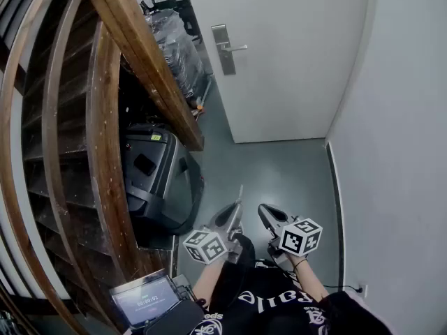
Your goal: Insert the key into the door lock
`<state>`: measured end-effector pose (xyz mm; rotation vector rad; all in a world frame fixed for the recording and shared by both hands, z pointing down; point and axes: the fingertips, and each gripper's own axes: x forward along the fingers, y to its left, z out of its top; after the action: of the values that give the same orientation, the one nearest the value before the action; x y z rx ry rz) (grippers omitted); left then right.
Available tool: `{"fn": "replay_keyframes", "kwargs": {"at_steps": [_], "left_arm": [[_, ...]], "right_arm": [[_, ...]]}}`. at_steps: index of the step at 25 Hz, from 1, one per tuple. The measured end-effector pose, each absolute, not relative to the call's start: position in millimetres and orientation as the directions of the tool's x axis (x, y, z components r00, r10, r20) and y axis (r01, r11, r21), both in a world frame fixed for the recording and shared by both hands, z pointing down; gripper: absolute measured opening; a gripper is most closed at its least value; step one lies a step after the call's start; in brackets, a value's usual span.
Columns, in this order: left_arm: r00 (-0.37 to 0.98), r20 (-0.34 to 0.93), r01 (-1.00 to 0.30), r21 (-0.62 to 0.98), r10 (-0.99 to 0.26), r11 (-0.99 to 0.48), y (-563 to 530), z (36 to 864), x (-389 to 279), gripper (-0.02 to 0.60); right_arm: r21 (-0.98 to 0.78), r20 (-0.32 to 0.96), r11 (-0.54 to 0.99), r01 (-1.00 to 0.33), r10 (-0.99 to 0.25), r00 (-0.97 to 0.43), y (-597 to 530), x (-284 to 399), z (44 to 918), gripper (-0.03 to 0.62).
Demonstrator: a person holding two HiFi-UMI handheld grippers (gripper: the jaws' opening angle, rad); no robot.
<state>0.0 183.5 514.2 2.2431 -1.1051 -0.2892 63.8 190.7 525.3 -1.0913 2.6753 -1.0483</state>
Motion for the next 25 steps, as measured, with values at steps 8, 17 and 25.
{"fn": "replay_keyframes", "kwargs": {"at_steps": [8, 17, 25], "left_arm": [[0.624, 0.06, -0.629, 0.63, -0.779, -0.456, 108, 506, -42, 0.025], [0.659, 0.035, -0.598, 0.631, -0.752, -0.494, -24, 493, -96, 0.025], [0.715, 0.043, -0.545, 0.66, -0.698, -0.517, -99, 506, -110, 0.025]], "right_arm": [[-0.622, 0.215, 0.496, -0.606, -0.636, -0.741, 117, 27, 528, 0.017], [-0.597, 0.202, 0.499, -0.628, -0.664, -0.72, -7, -31, 511, 0.017], [-0.591, 0.217, 0.441, -0.676, -0.72, -0.659, -74, -45, 513, 0.017]]}}
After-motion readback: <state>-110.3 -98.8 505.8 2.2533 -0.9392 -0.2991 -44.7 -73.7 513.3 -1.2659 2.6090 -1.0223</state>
